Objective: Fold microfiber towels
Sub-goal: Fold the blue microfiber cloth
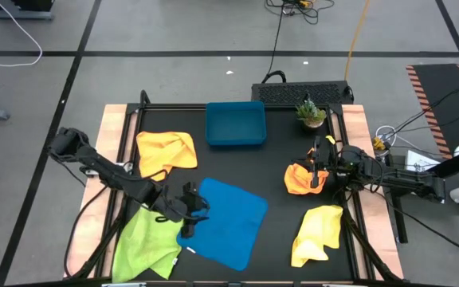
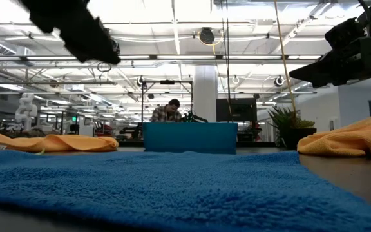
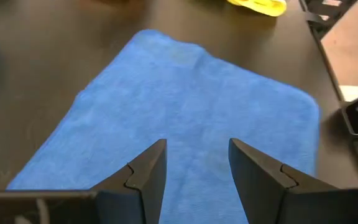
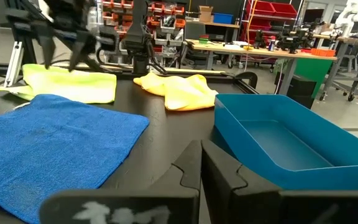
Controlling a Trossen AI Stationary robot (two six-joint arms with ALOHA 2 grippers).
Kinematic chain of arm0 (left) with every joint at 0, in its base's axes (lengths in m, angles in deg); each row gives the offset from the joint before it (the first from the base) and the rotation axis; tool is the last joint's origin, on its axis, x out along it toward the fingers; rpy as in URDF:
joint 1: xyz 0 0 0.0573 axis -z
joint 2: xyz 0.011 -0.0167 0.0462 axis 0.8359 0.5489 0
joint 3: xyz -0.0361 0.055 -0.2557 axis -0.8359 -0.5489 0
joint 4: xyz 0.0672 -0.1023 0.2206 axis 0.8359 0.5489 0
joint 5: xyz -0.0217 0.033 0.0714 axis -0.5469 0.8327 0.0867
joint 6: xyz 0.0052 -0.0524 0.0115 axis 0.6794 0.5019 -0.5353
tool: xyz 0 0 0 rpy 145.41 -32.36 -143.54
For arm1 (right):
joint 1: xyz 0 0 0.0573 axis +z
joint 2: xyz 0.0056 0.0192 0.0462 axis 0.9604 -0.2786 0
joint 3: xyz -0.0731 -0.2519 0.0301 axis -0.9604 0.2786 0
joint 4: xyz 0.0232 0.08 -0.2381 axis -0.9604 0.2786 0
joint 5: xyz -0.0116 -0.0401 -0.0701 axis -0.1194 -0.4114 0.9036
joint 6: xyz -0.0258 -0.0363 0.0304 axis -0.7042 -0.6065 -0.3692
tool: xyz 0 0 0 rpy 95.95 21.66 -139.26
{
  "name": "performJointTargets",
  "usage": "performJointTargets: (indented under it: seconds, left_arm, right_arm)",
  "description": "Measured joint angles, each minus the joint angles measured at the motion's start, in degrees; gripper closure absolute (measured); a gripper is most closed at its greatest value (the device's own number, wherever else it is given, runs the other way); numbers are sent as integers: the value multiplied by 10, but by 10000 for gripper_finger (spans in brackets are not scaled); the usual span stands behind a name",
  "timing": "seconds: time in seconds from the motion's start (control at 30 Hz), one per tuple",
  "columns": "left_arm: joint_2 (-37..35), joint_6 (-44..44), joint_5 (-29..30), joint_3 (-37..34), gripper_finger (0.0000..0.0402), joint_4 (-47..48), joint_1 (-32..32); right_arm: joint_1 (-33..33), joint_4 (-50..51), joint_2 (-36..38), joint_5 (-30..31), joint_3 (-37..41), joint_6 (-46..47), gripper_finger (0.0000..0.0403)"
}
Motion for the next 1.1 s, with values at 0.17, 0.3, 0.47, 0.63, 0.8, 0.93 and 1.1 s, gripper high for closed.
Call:
performJointTargets:
  seconds: [0.17, 0.3, 0.47, 0.63, 0.8, 0.93, 1.1]
  left_arm:
    - [13, -11, 43, 63, 229, 87, 18]
    - [16, -19, 54, 73, 229, 94, 33]
    - [16, 6, 54, 73, 229, 99, 59]
    - [18, 18, 90, 73, 229, 92, 109]
    - [25, 35, 129, 73, 229, 107, 146]
    - [41, 72, 129, 73, 229, 136, 153]
    - [92, 109, 90, 97, 229, 178, 147]
  right_arm:
    - [0, 0, 0, 0, 0, 0, 403]
    - [0, 0, 0, 0, 0, 0, 403]
    - [0, 0, 0, 0, 0, 0, 403]
    - [0, 0, 0, 0, 0, 0, 403]
    - [0, 0, 0, 0, 0, 0, 403]
    - [0, 0, 0, 0, 0, 0, 403]
    - [0, 0, 0, 0, 0, 0, 403]
